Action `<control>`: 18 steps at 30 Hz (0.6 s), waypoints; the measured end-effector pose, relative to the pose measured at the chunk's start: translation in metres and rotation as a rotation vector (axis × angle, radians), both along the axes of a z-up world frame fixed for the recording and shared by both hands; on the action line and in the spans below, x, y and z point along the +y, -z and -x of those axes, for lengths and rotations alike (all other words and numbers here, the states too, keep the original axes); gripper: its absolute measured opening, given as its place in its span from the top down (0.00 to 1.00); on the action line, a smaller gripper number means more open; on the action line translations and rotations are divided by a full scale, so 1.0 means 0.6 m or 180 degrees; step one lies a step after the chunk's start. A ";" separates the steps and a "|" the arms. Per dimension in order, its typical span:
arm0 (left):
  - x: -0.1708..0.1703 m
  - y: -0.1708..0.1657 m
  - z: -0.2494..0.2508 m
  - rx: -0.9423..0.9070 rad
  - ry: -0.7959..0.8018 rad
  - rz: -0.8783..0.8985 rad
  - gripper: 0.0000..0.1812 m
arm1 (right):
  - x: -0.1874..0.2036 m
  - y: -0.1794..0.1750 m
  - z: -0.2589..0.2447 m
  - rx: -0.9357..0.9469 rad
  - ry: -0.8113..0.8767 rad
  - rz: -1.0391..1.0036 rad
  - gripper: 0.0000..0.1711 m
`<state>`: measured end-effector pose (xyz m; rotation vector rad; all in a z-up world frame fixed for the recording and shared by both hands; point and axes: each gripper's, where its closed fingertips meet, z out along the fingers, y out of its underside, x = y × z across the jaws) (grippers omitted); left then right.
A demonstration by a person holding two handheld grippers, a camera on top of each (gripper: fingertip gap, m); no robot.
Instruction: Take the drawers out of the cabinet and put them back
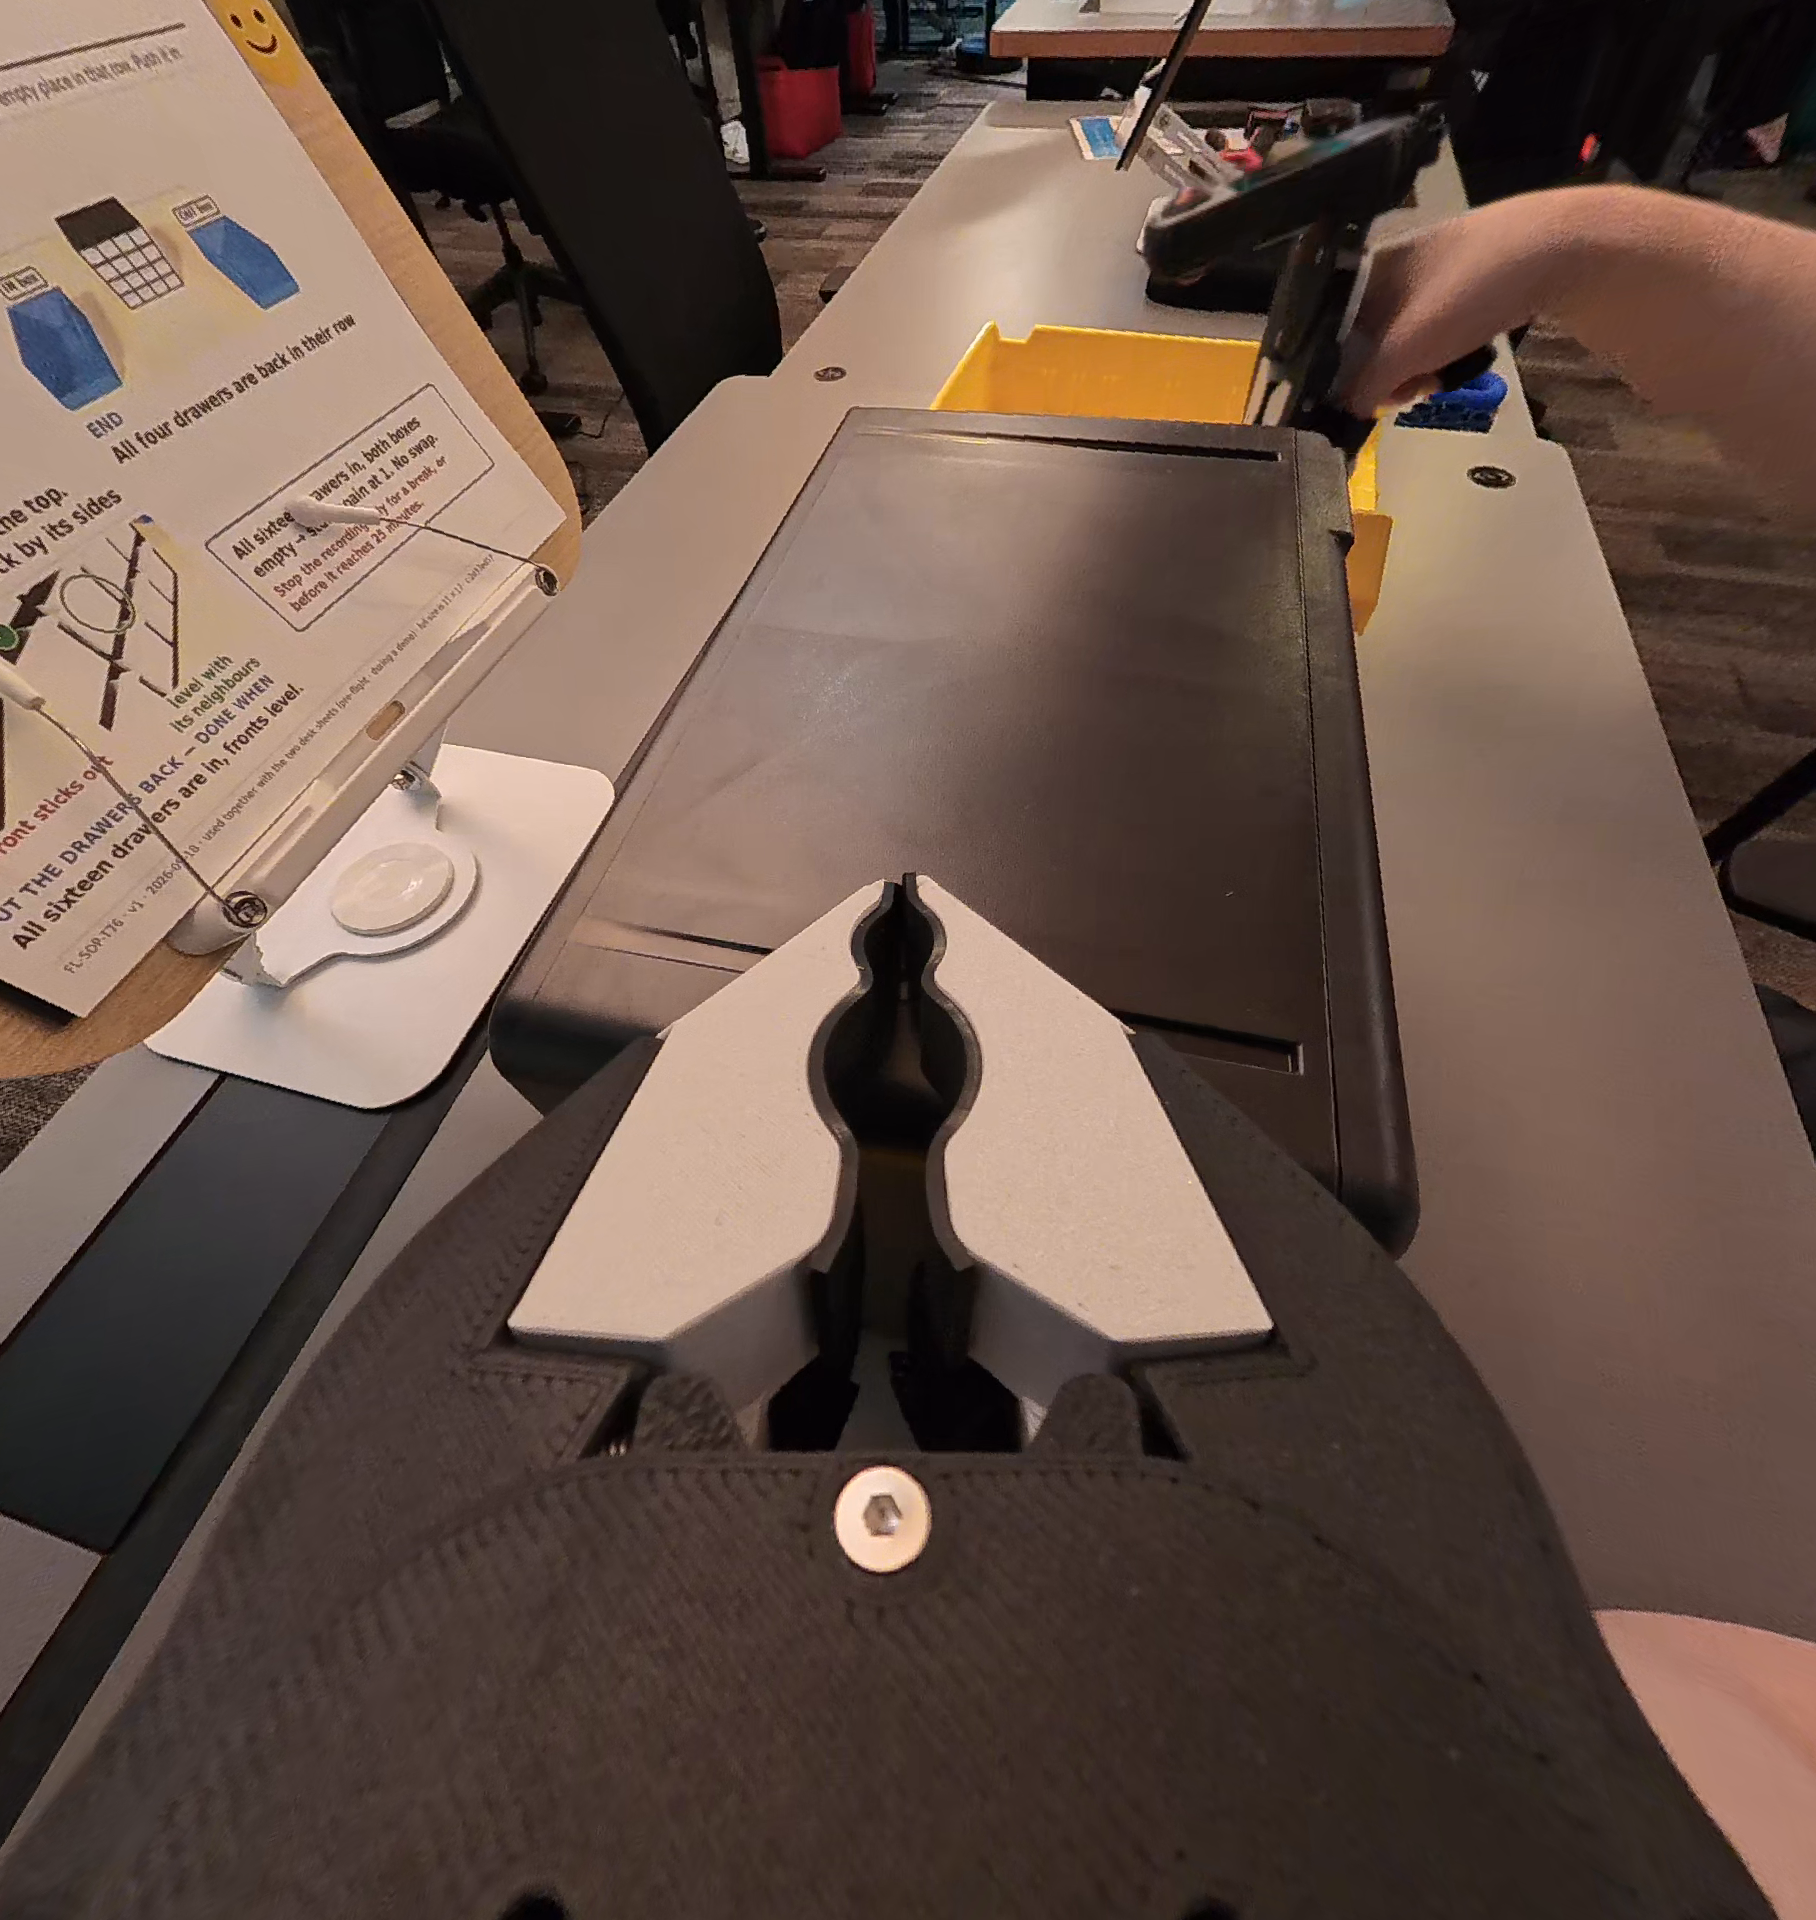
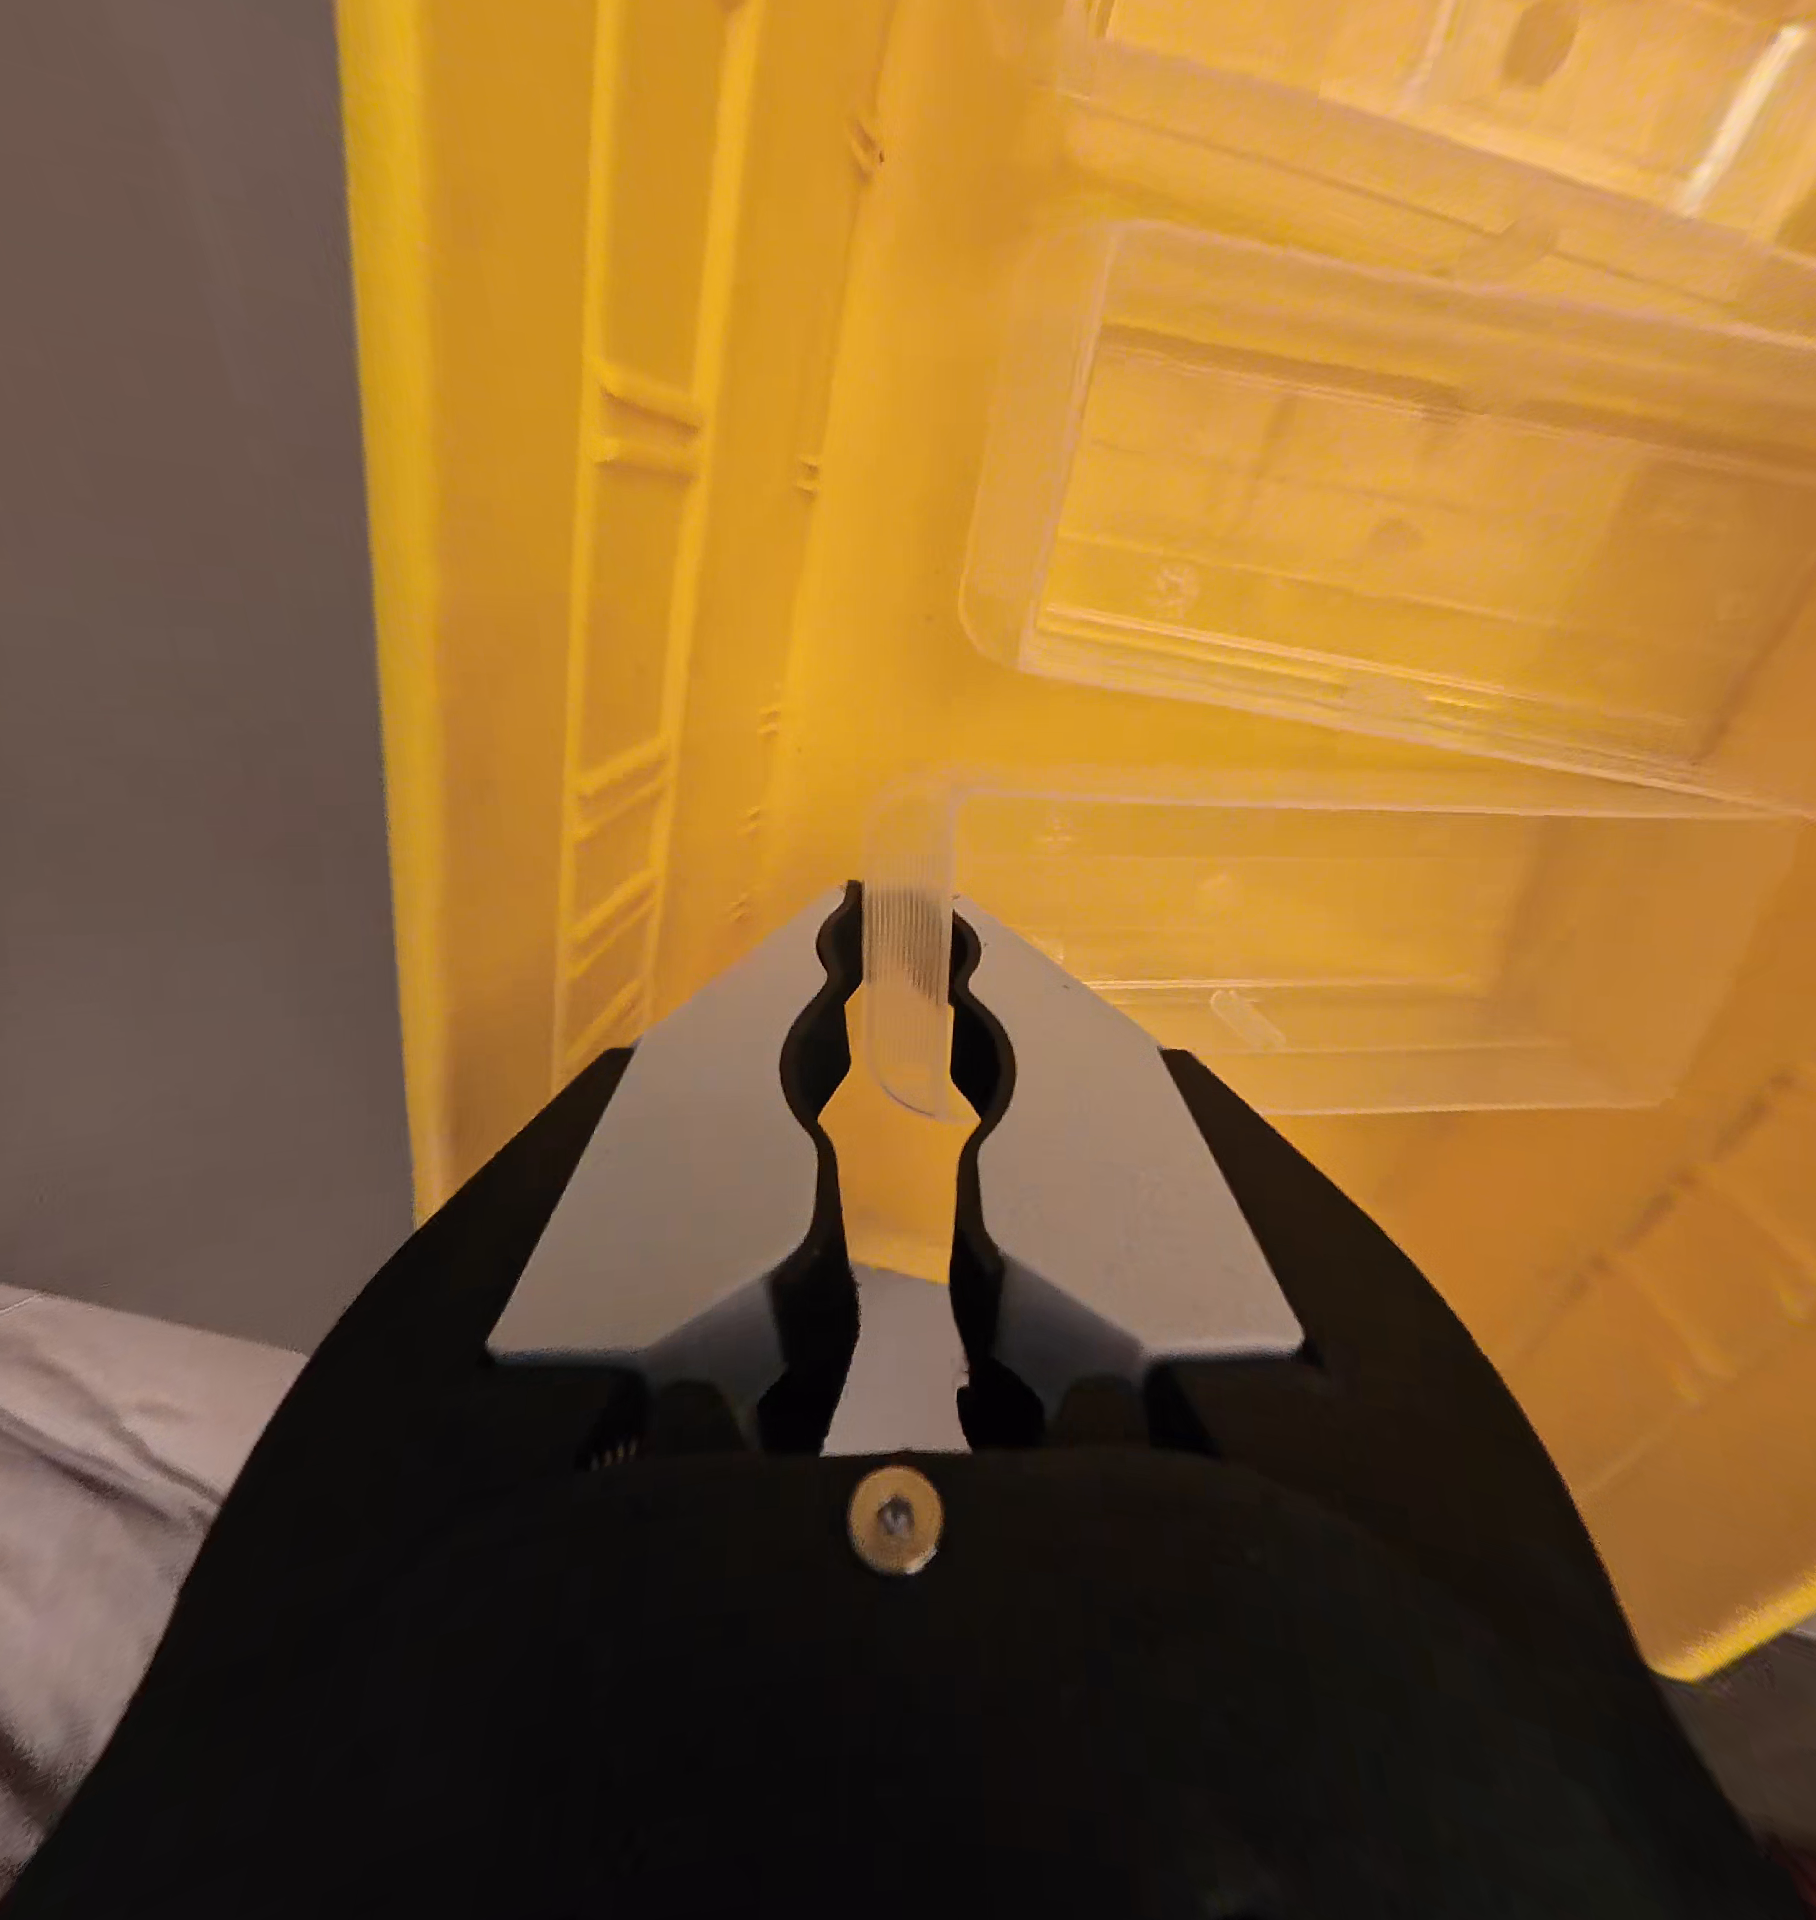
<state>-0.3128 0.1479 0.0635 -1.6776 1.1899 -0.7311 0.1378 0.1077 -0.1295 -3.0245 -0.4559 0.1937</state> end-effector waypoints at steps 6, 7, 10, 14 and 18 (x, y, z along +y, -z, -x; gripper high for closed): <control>0.000 0.000 0.000 0.0008 -0.0008 -0.0003 1.00 | 0.022 0.034 0.000 -0.0400 -0.0042 0.0032 0.93; 0.000 0.000 0.000 0.0005 -0.0007 0.0000 1.00 | 0.027 0.037 0.000 -0.0434 -0.0043 0.0016 0.93; 0.000 0.000 0.000 0.0002 -0.0001 0.0002 1.00 | 0.041 0.041 -0.001 -0.0495 -0.0018 -0.0061 0.93; 0.000 0.000 0.000 0.0005 0.0000 -0.0001 1.00 | 0.052 0.045 -0.002 -0.0486 -0.0001 -0.0117 0.92; 0.000 0.000 0.000 -0.0003 0.0002 0.0007 1.00 | 0.059 0.043 -0.005 -0.0551 -0.0038 -0.0215 0.89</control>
